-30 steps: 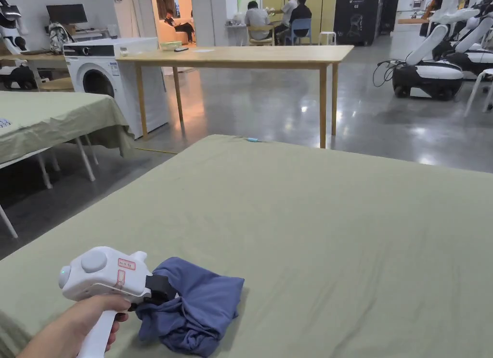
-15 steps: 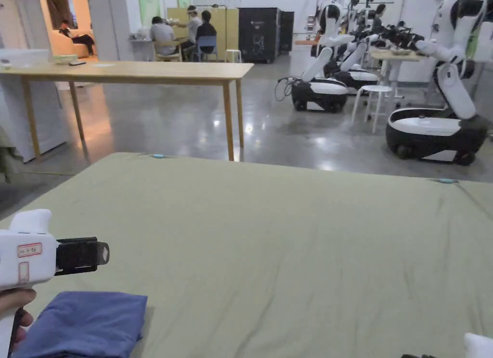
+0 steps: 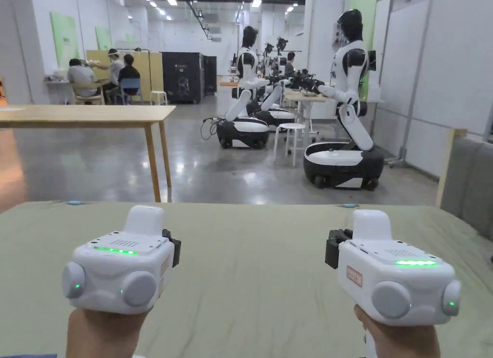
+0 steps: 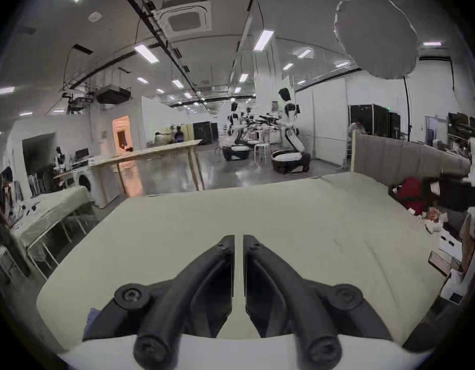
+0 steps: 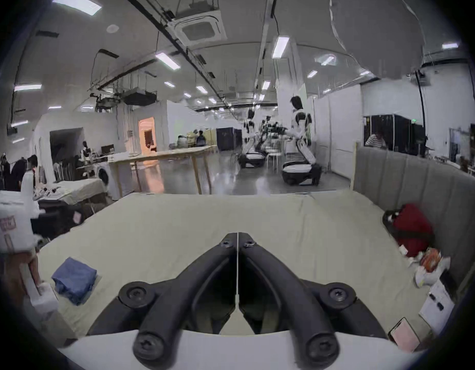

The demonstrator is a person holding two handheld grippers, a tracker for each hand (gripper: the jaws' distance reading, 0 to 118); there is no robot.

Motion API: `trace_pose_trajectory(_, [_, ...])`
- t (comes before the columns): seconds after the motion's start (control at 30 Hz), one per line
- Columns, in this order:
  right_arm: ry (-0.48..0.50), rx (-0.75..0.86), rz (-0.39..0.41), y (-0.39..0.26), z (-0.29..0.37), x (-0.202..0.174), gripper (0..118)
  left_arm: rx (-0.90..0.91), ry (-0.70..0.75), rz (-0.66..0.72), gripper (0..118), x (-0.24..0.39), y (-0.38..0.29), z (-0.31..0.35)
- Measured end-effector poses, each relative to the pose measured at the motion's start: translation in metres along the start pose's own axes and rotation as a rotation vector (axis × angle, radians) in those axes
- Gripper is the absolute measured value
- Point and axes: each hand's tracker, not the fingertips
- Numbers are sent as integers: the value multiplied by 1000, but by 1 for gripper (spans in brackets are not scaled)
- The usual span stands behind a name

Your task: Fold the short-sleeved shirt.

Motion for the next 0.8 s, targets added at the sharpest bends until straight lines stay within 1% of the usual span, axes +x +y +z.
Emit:
trace_pose_trajectory(0.17, [20,-1,14,3,1,-2,2,-16,-28,-10,6,14,-3,0])
trace_pose_trajectory(0.3, [11,0,41,-1,5,-1,2,-6,-26,-13,6,19,2,10])
trace_pose_trajectory(0.6, [-6,24,30,6,14,2,2,50,-15,2,6,24,15,25])
trace_pose_trajectory(0.8, [-13,33,47,9,16,-2,4,65,-22,33,7,24,17,27])
